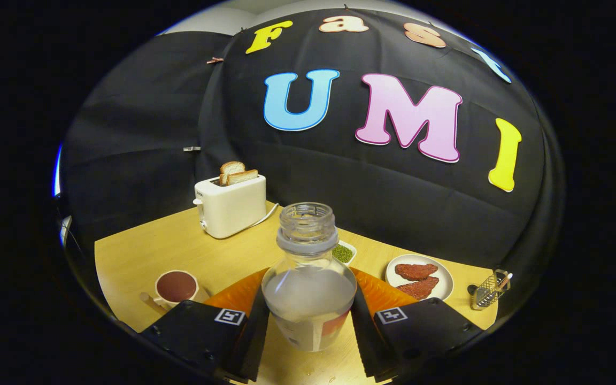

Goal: Take the bottle from table, then pour the juice into the cup, finally place the bottle on the coaster

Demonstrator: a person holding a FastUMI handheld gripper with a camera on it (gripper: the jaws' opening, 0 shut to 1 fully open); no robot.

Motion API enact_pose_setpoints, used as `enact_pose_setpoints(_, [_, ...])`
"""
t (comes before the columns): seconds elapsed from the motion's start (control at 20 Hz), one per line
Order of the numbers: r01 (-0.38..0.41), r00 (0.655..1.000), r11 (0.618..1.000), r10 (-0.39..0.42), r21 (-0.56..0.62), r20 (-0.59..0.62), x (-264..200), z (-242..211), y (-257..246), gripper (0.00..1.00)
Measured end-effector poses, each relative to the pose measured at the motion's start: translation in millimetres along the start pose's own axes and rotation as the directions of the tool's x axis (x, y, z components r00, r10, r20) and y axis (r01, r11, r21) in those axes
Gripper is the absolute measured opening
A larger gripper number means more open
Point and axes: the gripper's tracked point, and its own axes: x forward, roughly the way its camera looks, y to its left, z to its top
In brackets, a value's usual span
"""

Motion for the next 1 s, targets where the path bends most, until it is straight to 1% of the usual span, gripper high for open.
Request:
enact_pose_setpoints(0.15, [0.008,1.0,0.999,-0.009,0.043,0.015,23,-7,-3,0.74])
enact_pose_setpoints(0.3, [0.025,0.999,1.0,-0.025,-0.004,0.032,45,-17,-7,0.74])
enact_pose_setpoints(0.45, [0.017,0.999,1.0,-0.018,0.021,0.04,61,-28,-4,0.74])
enact_pose_setpoints(0.6, [0.026,0.998,0.999,-0.028,0.029,0.058,69,-33,-6,0.74])
enact_pose_setpoints(0.8, [0.035,0.999,0.999,-0.037,0.035,0.04,70,-52,-6,0.75])
enact_pose_setpoints(0.85, [0.045,0.997,0.998,-0.048,0.047,0.055,74,-48,-8,0.76])
enact_pose_setpoints(0.95, [0.058,0.997,0.997,-0.061,0.058,0.047,68,-51,-12,0.76])
enact_pose_setpoints(1.0, [0.061,0.997,0.996,-0.064,0.059,0.045,68,-51,-13,0.77])
